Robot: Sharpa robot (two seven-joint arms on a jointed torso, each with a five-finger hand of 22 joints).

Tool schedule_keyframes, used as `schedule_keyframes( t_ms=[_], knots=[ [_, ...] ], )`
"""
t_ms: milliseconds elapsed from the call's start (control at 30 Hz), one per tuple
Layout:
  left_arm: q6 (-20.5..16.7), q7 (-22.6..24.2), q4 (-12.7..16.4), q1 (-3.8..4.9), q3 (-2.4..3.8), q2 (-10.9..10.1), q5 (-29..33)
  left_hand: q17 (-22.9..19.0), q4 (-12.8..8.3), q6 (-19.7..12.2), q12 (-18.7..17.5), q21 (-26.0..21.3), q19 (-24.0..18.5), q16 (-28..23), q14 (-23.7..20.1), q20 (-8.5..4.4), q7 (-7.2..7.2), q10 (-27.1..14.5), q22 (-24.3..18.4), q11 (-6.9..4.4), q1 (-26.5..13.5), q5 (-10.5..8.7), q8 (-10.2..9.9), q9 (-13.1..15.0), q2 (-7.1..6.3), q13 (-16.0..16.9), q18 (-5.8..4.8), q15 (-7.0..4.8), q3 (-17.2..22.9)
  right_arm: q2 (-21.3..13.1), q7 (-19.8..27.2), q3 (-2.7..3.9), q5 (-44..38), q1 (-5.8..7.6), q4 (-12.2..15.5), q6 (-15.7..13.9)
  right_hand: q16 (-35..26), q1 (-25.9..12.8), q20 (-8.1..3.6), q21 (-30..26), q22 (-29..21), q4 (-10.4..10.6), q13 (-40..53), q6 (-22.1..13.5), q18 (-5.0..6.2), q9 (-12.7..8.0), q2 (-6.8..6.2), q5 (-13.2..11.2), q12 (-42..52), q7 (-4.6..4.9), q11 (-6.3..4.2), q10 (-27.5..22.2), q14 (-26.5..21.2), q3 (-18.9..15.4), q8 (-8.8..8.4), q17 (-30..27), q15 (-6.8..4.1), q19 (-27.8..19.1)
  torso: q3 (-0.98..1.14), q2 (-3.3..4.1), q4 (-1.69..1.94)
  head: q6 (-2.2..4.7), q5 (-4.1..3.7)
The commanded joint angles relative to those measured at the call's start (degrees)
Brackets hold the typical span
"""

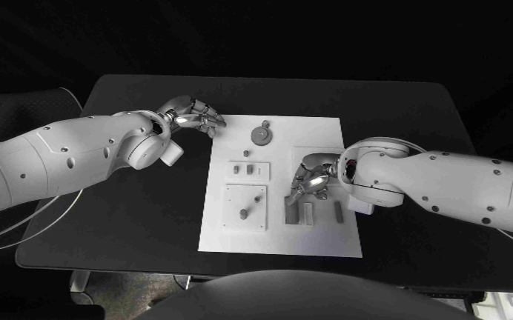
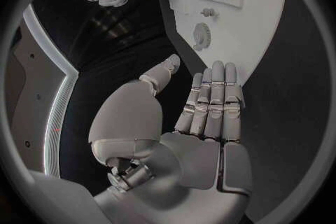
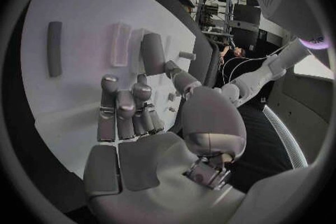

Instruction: Assemble the parts on the task board

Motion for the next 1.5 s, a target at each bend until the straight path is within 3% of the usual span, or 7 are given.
schedule_keyframes(
  t_ms=[33, 233, 367, 933, 1100, 1267, 1500],
  knots=[
    [0.36, 0.19, 0.16, 0.07, 0.04, 0.02, -0.13, 0.07, 0.36, -0.54, -0.27, -0.22, -0.3, -0.3, -0.05, 0.22, 0.01, -0.41, 0.08, 0.13, -0.19, -0.12, 0.01, -0.08, -0.24, -0.07, 0.41, 0.52, -0.03, 0.0, 0.69, -0.17, -0.01, -0.24, -0.16, 0.61, 0.23, 0.26, -0.04, 0.22, 0.68, -0.48, -0.13, 1.45, 0.86, 0.31, 1.47, -0.18, 0.33, 0.62, -0.54, 0.09, 0.02, 0.02, 0.48, -0.11, -0.6, -0.28, 0.02, -0.01, 0.0, 0.0, -0.03],
    [0.36, 0.04, 0.17, 0.08, 0.04, 0.0, -0.14, 0.11, 0.43, -0.55, -0.26, -0.23, -0.3, -0.33, -0.05, 0.23, 0.02, -0.42, 0.1, 0.14, -0.24, -0.12, 0.01, -0.08, -0.22, -0.08, 0.41, 0.53, -0.04, -0.11, 1.21, -0.17, 0.47, -0.24, -0.36, 0.06, 0.26, -0.38, 0.08, 0.2, 0.69, -0.56, -0.37, 2.18, 0.86, 0.36, 4.89, -0.17, 0.37, 0.32, -0.83, 0.21, 0.06, -0.12, 0.89, -0.17, -0.82, -0.31, 0.02, -0.01, 0.0, 0.0, -0.04],
    [0.4, -0.08, 0.18, 0.08, 0.04, -0.05, -0.21, 0.17, 0.54, -0.59, -0.26, -0.25, -0.3, -0.38, -0.04, 0.24, 0.03, -0.47, 0.11, 0.16, -0.31, -0.12, 0.0, -0.08, -0.2, -0.1, 0.41, 0.53, -0.05, -0.23, 1.71, -0.17, 0.69, -0.24, -0.36, -0.12, 0.26, -1.12, 0.16, 0.16, 0.7, -0.31, -0.47, 2.35, 0.86, 0.3, 6.43, -0.17, 0.38, 0.25, -0.89, 0.2, 0.03, -0.28, 0.95, -0.19, -0.91, -0.41, 0.0, -0.02, 0.01, 0.0, -0.04],
    [0.81, -0.54, 0.13, 0.08, 0.04, -0.05, -0.42, 0.35, 0.67, -0.76, -0.3, -0.4, -0.46, -0.66, -0.2, 0.28, 0.08, -0.74, 0.15, 0.25, -0.29, -0.12, -0.05, -0.12, -0.36, -0.2, 0.4, 0.6, -0.04, -0.94, 3.74, -0.16, 1.2, -0.24, -0.17, 0.24, 0.31, -2.05, 0.2, 0.13, 0.81, -0.58, -0.68, 2.63, 0.86, 0.12, 10.02, -0.17, 0.5, 0.11, -1.03, 0.07, -0.21, -0.05, 1.04, -0.2, -1.12, -0.81, -0.01, 0.0, 0.0, 0.0, -0.03],
    [0.86, -0.58, 0.14, 0.08, 0.04, -0.05, -0.45, 0.38, 0.69, -0.78, -0.3, -0.41, -0.48, -0.7, -0.21, 0.29, 0.09, -0.77, 0.17, 0.26, -0.28, -0.12, -0.05, -0.12, -0.38, -0.21, 0.4, 0.61, -0.03, -1.25, 4.16, -0.16, 1.22, -0.24, 0.16, 0.64, 0.32, -1.85, 0.2, 0.17, 0.85, -1.55, -0.73, 2.56, 0.86, 0.04, 10.03, -0.17, 0.53, 0.13, -1.02, 0.04, -0.27, -0.04, 0.99, -0.2, -1.15, -0.89, -0.01, -0.01, 0.0, 0.0, -0.04],
    [0.91, -0.66, 0.15, 0.08, 0.04, -0.06, -0.47, 0.41, 0.7, -0.79, -0.29, -0.43, -0.5, -0.73, -0.22, 0.3, 0.09, -0.79, 0.17, 0.27, -0.27, -0.12, -0.05, -0.12, -0.38, -0.22, 0.4, 0.62, -0.03, -1.46, 4.45, -0.16, 1.14, -0.24, 0.42, 0.99, 0.34, -0.55, 0.1, 0.27, 0.87, -2.06, -0.83, 2.46, 0.86, -0.09, 7.75, -0.17, 0.58, 0.16, -0.99, 0.03, -0.27, 0.01, 0.93, -0.24, -1.17, -0.87, 0.01, -0.01, 0.0, 0.0, -0.06],
    [1.07, -0.8, 0.15, 0.08, 0.04, -0.02, -0.57, 0.45, 0.72, -0.8, -0.28, -0.45, -0.51, -0.77, -0.23, 0.31, 0.1, -0.81, 0.19, 0.27, -0.25, -0.12, -0.05, -0.12, -0.4, -0.23, 0.4, 0.63, -0.02, -1.59, 5.48, -0.16, -0.18, -0.24, 0.6, 0.68, 0.27, 1.34, 0.06, 0.24, 0.8, -2.13, -0.99, 2.46, 0.86, -0.21, 6.22, -0.17, 0.59, 0.16, -0.98, 0.04, -0.27, 0.16, 0.94, -0.32, -1.17, -0.89, 0.03, -0.01, 0.0, 0.0, -0.08]
  ],
)
